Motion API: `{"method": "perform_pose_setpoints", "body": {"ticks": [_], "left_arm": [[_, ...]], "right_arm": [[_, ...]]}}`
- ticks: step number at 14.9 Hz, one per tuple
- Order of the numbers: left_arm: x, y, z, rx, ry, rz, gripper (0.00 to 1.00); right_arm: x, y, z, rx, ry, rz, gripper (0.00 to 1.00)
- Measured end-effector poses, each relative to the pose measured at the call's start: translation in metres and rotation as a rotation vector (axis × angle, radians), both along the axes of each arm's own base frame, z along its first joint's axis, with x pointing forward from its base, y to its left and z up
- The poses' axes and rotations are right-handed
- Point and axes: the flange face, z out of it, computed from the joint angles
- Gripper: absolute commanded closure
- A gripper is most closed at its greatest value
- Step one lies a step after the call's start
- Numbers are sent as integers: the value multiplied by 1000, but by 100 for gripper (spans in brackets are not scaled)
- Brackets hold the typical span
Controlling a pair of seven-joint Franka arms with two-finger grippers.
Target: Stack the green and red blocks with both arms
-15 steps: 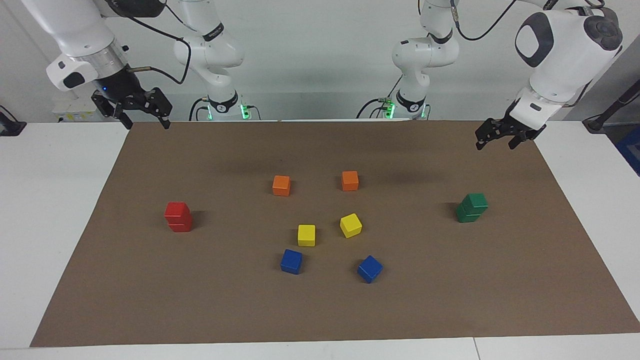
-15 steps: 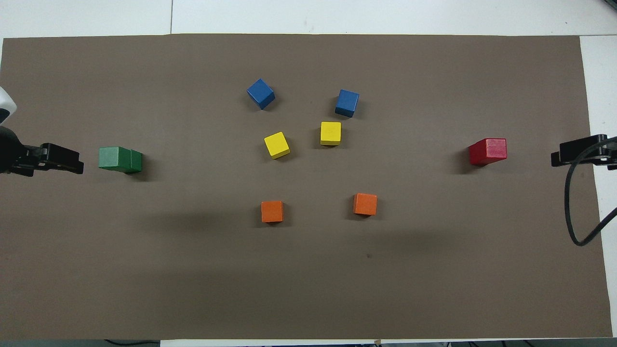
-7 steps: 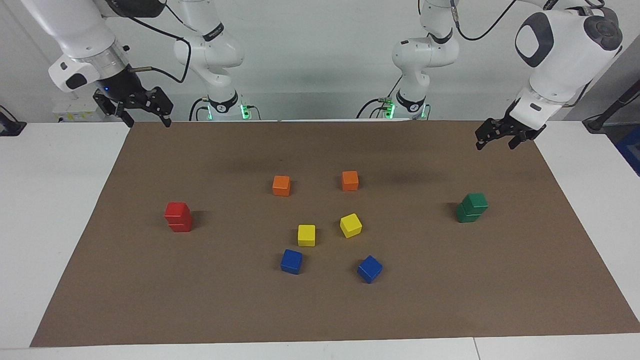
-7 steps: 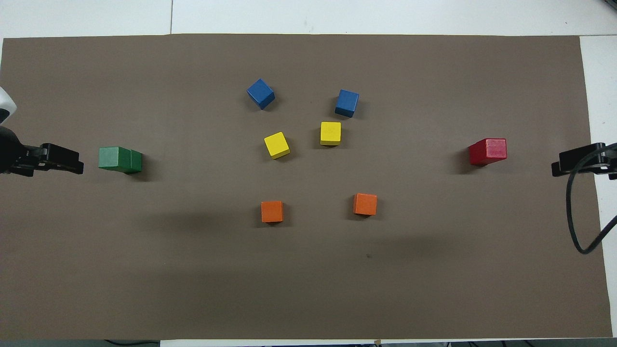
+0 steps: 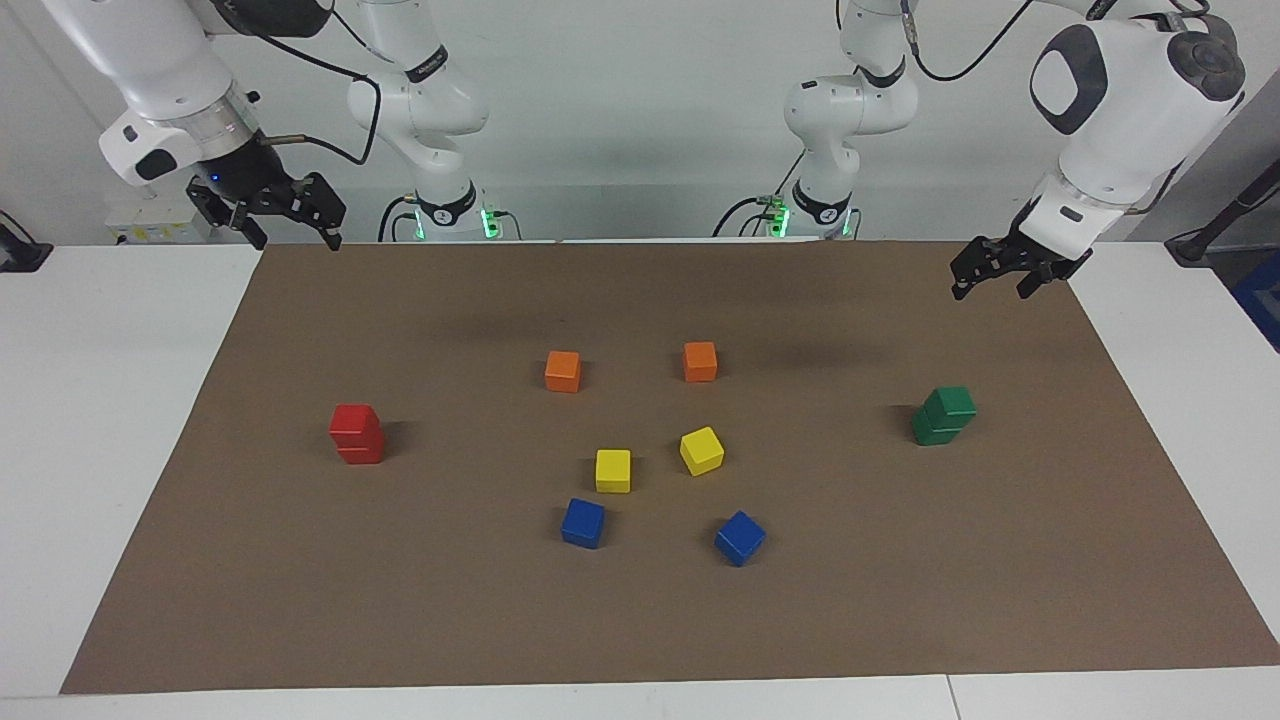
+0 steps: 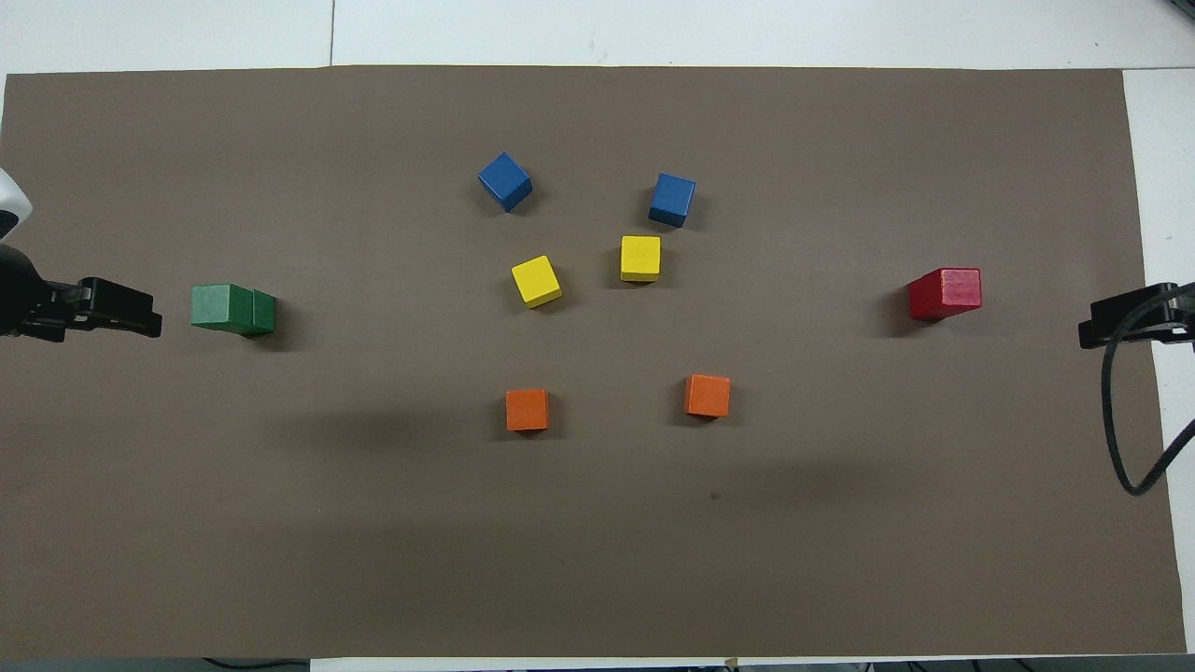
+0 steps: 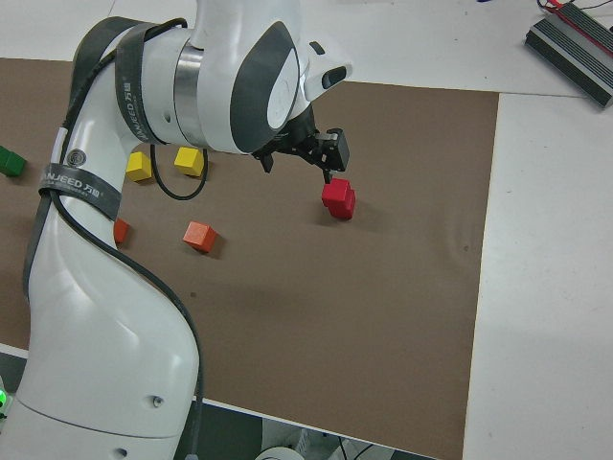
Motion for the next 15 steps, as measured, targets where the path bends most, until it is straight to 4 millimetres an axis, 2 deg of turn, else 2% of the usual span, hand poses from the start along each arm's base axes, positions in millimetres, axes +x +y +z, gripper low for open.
{"method": "perform_pose_setpoints", "body": {"ticks": [15], "left_arm": [[0, 0, 0, 0, 0, 0, 0]], "right_arm": [[4, -5, 3, -25, -35, -3, 0]]}}
